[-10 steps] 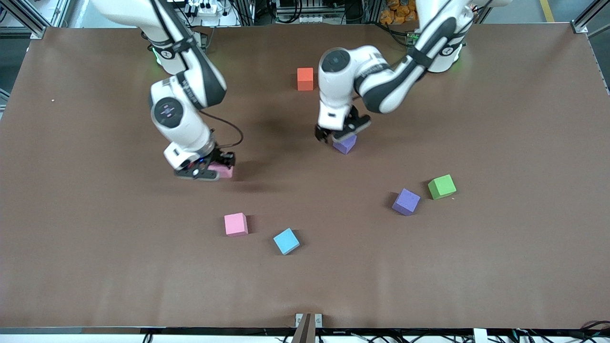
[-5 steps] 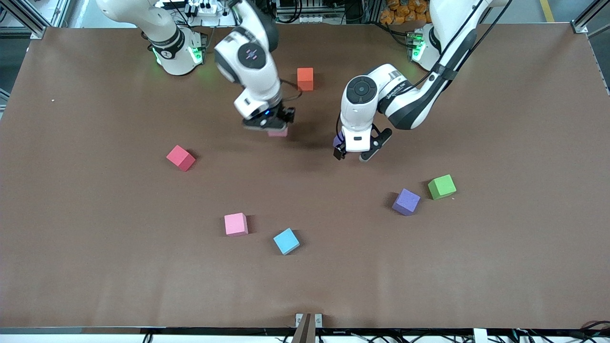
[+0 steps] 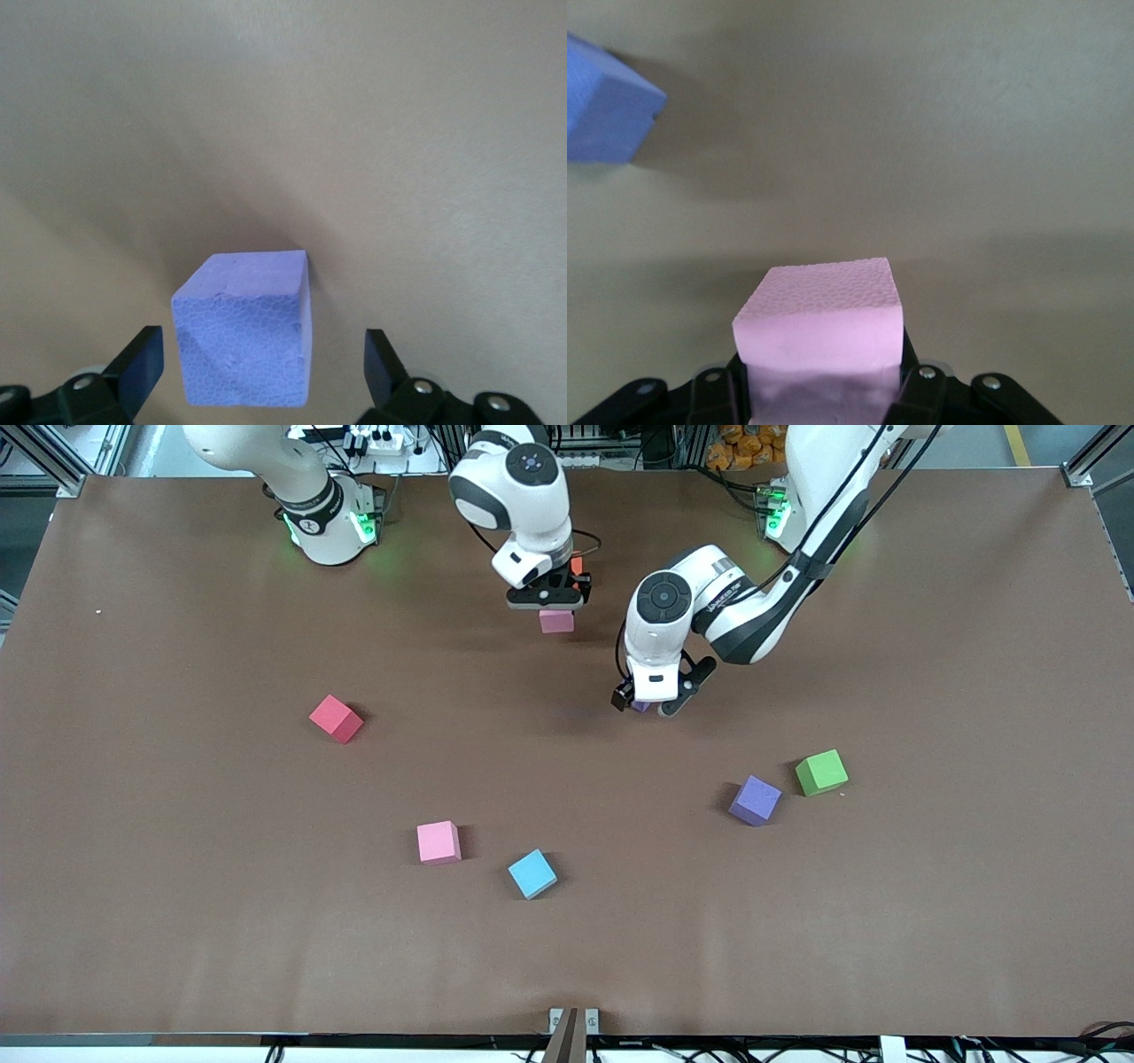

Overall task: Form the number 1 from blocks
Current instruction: 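Grasp the purple block with the left gripper while the right gripper places pink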

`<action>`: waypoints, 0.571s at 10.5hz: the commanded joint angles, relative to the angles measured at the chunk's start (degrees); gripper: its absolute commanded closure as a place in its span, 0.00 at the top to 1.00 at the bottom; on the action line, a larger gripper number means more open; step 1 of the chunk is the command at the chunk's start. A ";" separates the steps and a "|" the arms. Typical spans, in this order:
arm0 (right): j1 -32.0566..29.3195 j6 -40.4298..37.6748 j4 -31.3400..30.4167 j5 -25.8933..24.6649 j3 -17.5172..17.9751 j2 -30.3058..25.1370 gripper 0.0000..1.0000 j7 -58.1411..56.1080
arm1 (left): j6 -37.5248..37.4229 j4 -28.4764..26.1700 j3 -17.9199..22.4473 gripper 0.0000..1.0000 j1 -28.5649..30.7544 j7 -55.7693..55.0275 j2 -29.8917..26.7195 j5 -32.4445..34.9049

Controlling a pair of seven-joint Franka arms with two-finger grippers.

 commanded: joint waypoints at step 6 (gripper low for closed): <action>2.93 2.63 0.11 -3.52 1.78 4.10 0.34 5.00 | 3.97 -1.15 0.48 0.28 -0.59 0.65 2.07 -0.49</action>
